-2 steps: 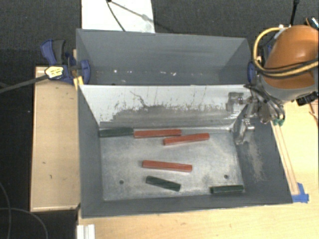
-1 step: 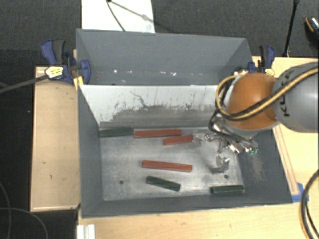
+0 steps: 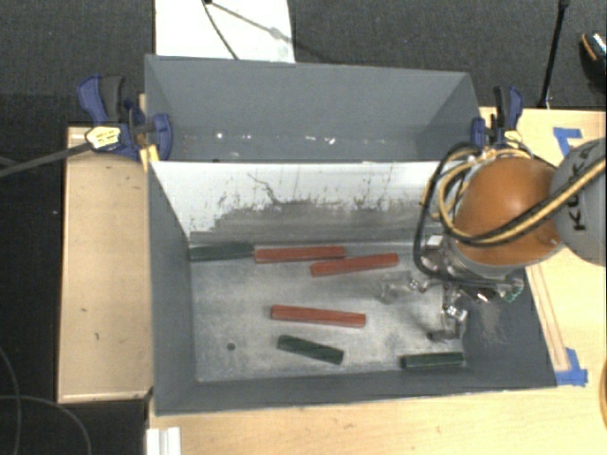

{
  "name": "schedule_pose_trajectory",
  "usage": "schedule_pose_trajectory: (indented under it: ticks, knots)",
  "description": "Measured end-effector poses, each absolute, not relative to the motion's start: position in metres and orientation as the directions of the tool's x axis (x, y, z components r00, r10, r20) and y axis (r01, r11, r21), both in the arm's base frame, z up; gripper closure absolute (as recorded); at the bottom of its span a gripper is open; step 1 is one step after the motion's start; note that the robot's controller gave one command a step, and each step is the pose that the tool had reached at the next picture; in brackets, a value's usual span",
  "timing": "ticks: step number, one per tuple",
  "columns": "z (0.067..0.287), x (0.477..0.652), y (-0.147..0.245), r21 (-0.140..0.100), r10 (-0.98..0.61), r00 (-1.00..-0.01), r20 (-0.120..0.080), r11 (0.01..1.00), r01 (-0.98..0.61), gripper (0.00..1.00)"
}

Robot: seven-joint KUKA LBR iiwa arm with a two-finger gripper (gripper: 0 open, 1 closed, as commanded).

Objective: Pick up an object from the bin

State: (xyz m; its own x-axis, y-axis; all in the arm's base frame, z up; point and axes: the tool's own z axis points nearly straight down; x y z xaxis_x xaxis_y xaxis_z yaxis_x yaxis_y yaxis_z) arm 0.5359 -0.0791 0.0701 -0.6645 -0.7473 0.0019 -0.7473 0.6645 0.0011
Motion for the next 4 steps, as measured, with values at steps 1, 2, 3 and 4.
schedule_pose_trajectory:
  ticks: [1, 2, 3, 4]
  knots:
    - [0.080, 0.584, -0.013, -0.002, -0.695, -0.719, -0.010, 0.719, -0.695, 0.00]
    - [0.071, 0.548, 0.036, 0.005, -0.663, -0.749, -0.001, 0.749, -0.663, 0.00]
    - [0.072, 0.550, 0.031, 0.000, -0.658, -0.753, -0.003, 0.753, -0.658, 1.00]
    - [0.071, 0.550, 0.031, 0.000, -0.658, -0.753, -0.003, 0.753, -0.658, 0.00]
